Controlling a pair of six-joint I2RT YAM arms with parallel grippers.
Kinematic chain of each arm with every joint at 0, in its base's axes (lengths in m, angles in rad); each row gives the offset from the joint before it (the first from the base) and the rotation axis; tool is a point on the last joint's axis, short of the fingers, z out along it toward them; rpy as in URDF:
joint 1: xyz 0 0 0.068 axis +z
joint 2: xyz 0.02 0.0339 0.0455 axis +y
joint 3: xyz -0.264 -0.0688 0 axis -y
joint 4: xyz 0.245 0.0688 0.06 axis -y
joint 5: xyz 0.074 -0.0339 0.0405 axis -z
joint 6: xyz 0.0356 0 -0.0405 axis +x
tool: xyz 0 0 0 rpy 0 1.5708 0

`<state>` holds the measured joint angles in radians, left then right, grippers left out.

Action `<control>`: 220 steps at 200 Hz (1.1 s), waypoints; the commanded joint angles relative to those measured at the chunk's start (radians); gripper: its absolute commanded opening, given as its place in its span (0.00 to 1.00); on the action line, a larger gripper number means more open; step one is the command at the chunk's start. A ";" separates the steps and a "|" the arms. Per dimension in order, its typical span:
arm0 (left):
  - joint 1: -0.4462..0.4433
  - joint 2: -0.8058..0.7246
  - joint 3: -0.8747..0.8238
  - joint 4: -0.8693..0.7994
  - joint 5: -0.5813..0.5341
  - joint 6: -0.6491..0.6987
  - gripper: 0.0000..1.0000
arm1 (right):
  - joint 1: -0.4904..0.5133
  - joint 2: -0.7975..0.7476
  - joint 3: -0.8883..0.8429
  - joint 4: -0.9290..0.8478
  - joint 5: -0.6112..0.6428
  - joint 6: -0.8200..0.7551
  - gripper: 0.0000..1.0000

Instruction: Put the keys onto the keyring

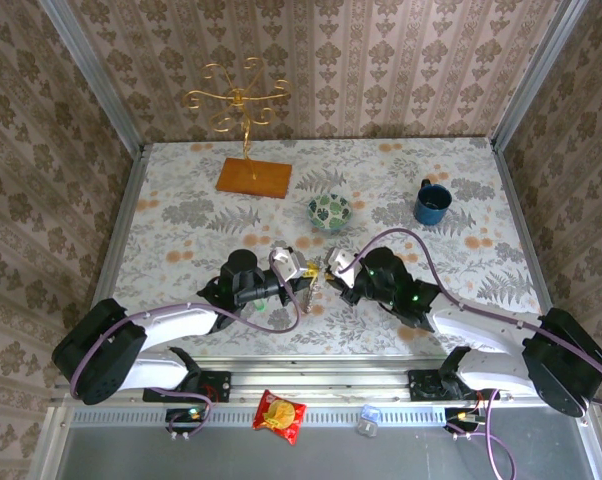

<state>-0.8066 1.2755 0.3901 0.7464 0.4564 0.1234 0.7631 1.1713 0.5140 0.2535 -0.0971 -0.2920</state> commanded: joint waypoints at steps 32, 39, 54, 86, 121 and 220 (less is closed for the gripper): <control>0.009 -0.034 -0.009 -0.009 -0.005 -0.012 0.31 | 0.000 -0.025 0.083 -0.129 -0.015 -0.027 0.00; 0.012 -0.050 -0.016 -0.007 -0.019 -0.012 0.40 | -0.001 -0.032 0.100 -0.158 -0.015 -0.033 0.00; 0.023 -0.094 -0.031 -0.010 -0.056 -0.016 0.53 | 0.000 -0.046 0.138 -0.231 -0.014 -0.047 0.00; 0.057 -0.268 -0.035 -0.127 -0.209 -0.035 0.68 | 0.000 -0.056 0.246 -0.426 -0.006 -0.085 0.00; 0.120 -0.442 -0.027 -0.297 -0.478 -0.089 0.75 | 0.008 -0.024 0.354 -0.523 -0.026 -0.070 0.00; 0.312 -0.648 -0.007 -0.536 -0.708 -0.240 0.77 | 0.067 0.360 0.626 -0.222 -0.074 -0.015 0.00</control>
<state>-0.5140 0.6392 0.3603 0.2821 -0.2020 -0.0704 0.8257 1.4475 1.0546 -0.1032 -0.1646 -0.3099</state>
